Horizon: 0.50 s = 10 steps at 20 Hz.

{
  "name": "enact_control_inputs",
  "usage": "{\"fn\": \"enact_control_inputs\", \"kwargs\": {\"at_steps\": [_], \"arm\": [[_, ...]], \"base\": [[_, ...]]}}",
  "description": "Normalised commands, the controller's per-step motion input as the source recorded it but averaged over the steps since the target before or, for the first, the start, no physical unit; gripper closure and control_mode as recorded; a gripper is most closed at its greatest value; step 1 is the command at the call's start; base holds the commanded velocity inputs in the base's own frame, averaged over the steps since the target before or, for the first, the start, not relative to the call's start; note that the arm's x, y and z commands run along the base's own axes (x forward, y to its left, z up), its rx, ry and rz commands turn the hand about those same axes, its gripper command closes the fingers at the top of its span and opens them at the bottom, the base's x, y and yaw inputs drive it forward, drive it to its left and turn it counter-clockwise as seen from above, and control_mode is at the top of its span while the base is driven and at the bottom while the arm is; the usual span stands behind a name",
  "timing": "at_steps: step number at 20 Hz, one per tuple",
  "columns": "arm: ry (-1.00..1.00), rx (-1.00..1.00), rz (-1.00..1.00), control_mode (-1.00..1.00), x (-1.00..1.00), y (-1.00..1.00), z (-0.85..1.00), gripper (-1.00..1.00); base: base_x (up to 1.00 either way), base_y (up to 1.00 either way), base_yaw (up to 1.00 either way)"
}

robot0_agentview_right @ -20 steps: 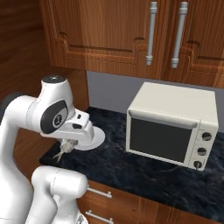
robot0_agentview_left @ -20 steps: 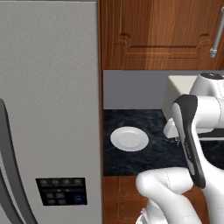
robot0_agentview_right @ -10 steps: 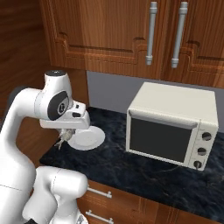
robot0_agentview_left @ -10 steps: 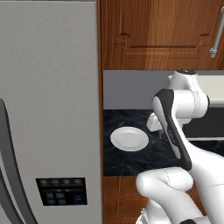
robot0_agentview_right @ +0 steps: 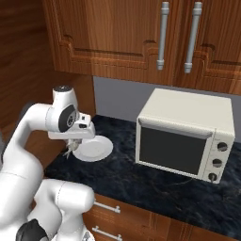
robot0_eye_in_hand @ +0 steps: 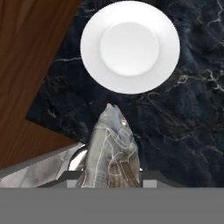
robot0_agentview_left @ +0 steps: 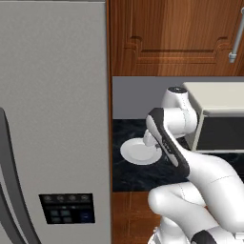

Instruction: Take the fish from the oven and place it on the plate on the counter.

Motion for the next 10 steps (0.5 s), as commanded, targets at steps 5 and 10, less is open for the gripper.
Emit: {"fn": "enact_control_inputs", "kwargs": {"at_steps": [5,10], "arm": [[0.00,0.00,0.00,-1.00,0.44,0.00,-0.08,1.00],[0.00,0.00,0.01,-1.00,0.04,0.00,-0.44,1.00]], "base": [[0.00,0.00,0.00],[0.00,0.00,0.00]]}}
